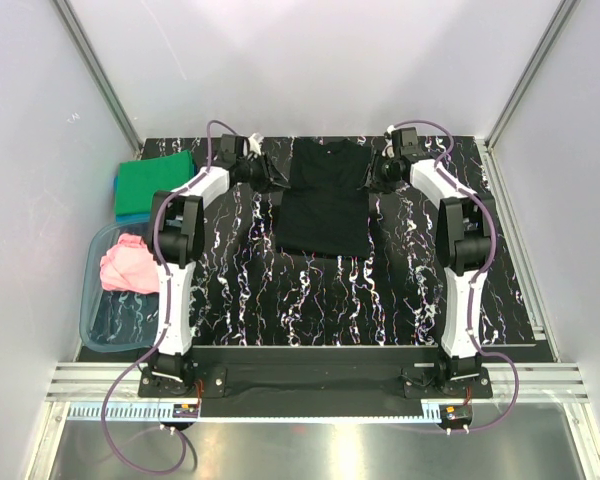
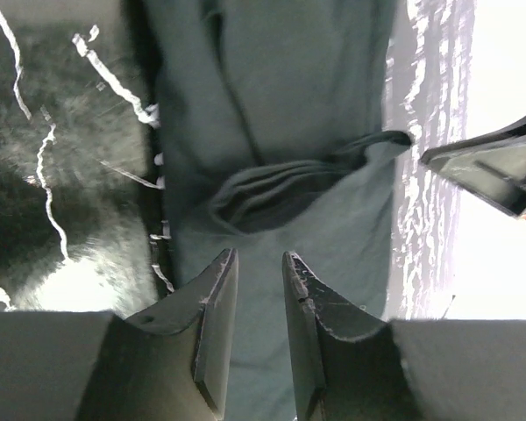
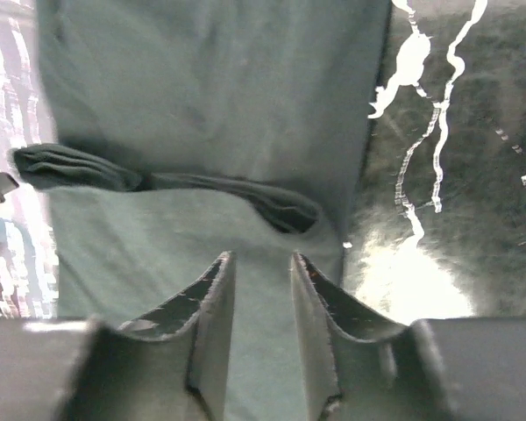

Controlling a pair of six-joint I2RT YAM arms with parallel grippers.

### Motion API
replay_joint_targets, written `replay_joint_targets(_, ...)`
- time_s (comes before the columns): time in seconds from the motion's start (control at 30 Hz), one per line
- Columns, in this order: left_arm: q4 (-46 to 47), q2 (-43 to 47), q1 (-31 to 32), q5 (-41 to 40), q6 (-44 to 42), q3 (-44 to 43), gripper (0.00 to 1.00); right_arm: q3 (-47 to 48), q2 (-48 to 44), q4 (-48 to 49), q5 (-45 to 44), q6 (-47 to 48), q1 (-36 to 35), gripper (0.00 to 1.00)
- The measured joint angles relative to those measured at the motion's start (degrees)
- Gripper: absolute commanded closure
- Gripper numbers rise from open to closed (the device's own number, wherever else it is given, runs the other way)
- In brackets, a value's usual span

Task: Fold and stack the t-shirts
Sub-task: Fold the tshirt

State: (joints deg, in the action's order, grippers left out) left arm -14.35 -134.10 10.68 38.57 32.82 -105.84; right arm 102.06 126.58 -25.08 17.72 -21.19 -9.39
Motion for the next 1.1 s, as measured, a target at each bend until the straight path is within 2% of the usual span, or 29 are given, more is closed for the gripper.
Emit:
replay_joint_targets(0.1, 0.37, -2.12, -0.07, 0.76, 0.17, 0.00, 0.68, 0.04, 0.92, -0.17, 0.00, 2.05, 0.39, 0.51)
replay_joint_targets(0.37, 2.45, -6.25, -0.11, 2.23, 2.10, -4.07, 0.67, 0.68, 2.21, -0.13, 1.73, 5.97, 2.36, 0.59)
replay_joint_targets(0.6, 2.40, -7.08, -0.15, 1.88, 2.60, -7.69, 0.67, 1.14, 4.48, 1.03, 5.86, 6.49, 3.58, 0.60)
replay_joint_targets(0.77, 1.51, -7.08, -0.28, 1.42, 2.40, -7.72, 0.60, 1.07, 5.33, 3.15, 10.10, 6.27, 4.02, 0.60)
replay_joint_targets(0.83, 1.03, -6.88, -0.46, 0.94, 1.81, -7.50, 0.59, 1.07, 5.42, 4.17, 11.56, 5.99, 4.15, 0.66)
replay_joint_targets(0.97, -3.82, -4.24, -0.87, -2.23, -0.68, -5.84, 0.58, 1.07, 5.55, 5.05, 12.20, 4.98, 4.44, 0.87)
replay_joint_targets(1.07, -7.15, 1.07, -1.07, -6.29, -2.56, -1.22, 0.57, 1.03, 5.62, 5.31, 11.87, 4.28, 4.83, 1.00)
replay_joint_targets(1.1, -7.45, 3.69, -1.11, -7.80, -2.91, 1.31, 0.56, 0.96, 5.62, 5.49, 11.82, 4.13, 4.98, 1.00)
